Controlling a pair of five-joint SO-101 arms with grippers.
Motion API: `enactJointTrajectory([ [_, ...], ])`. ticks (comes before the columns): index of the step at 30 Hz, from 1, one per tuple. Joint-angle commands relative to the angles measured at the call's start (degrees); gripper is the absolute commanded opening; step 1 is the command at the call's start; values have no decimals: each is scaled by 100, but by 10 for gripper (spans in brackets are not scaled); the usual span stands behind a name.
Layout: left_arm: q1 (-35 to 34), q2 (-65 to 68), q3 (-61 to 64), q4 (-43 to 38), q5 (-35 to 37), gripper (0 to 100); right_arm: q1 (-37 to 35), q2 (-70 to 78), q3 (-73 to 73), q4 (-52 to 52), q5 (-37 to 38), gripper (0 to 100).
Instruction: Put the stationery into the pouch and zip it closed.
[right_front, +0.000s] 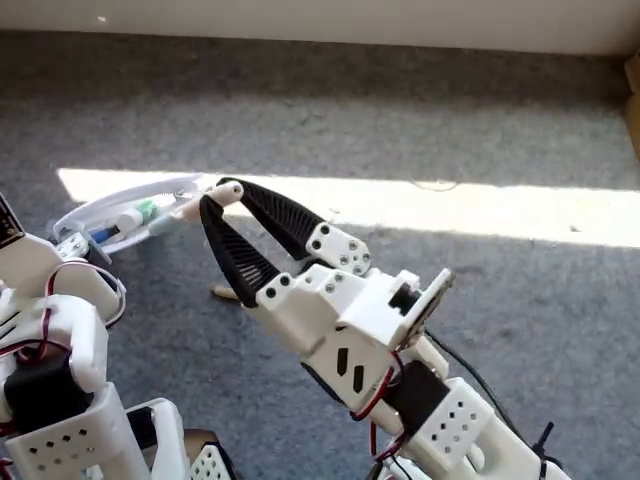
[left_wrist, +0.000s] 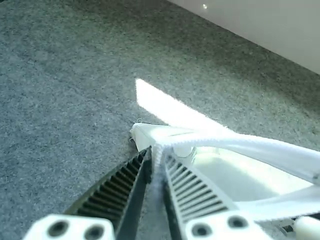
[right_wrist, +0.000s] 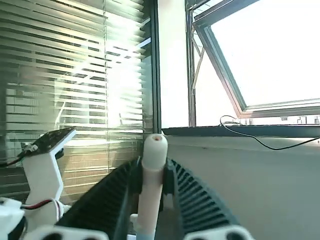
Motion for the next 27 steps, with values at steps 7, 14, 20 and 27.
enactJointTrajectory([
  [7, 84, -84, -31, -176, -18, 7, -523, -84, 365, -1007, 730, 5],
  [14, 84, -84, -31, -176, -18, 7, -549, 92, 796, -1385, 1037, 5],
  [20, 84, -84, -22, -176, -18, 7, -549, 813, 787, -1938, 1046, 5],
  [27, 84, -66, -22, -176, -18, 7, -523, 1077, 541, -2404, 1055, 5],
])
